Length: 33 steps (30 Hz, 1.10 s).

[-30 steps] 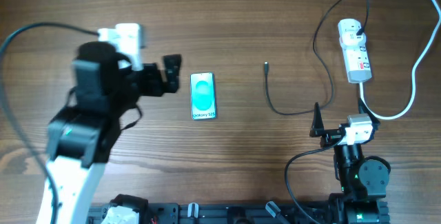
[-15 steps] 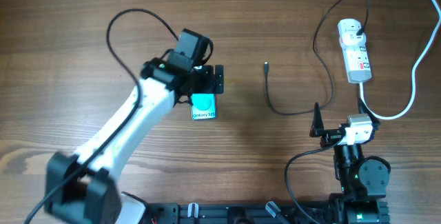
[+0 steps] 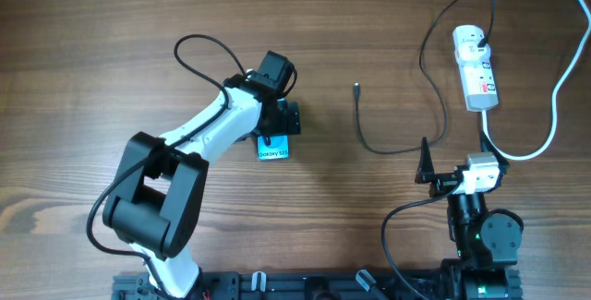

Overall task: Plug charger to phone and switch on socket
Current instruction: 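Reach the left gripper to the blue phone and grasp it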

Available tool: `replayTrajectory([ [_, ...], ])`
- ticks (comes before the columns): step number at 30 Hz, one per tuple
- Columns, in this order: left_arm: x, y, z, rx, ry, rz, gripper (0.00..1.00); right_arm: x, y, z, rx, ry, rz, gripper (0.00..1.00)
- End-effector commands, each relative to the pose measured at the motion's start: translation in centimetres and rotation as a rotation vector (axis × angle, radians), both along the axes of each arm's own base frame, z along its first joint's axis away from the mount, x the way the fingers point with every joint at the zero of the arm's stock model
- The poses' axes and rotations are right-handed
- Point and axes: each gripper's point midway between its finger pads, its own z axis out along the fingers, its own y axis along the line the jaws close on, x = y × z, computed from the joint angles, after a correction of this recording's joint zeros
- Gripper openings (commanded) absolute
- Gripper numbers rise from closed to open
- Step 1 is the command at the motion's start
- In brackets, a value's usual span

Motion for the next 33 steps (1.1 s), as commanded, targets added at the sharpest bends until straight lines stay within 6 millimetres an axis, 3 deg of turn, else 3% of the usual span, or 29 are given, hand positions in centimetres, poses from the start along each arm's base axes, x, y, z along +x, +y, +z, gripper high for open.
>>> replayTrajectory([
  [1,-1.5,0.8,-2.1,0.026,0.036,0.014,1.0,0.0,-0.3,0.2,0.008,-0.009,-0.013,1.0],
  [20,-1.9,0.9,-3.5,0.029,0.011,-0.095,1.0,0.0,-0.3,0.2,0.008,-0.009,-0.013,1.0],
  [27,-2.3,1.0,-4.7,0.032,0.043,-0.058,1.0,0.0,-0.3,0.2,0.008,-0.009,-0.013,1.0],
  [33,-3.5,0.6,-6.5,0.005,0.116,-0.037,0.9,0.0,-0.3,0.2,0.008,-0.009,-0.013,1.0],
])
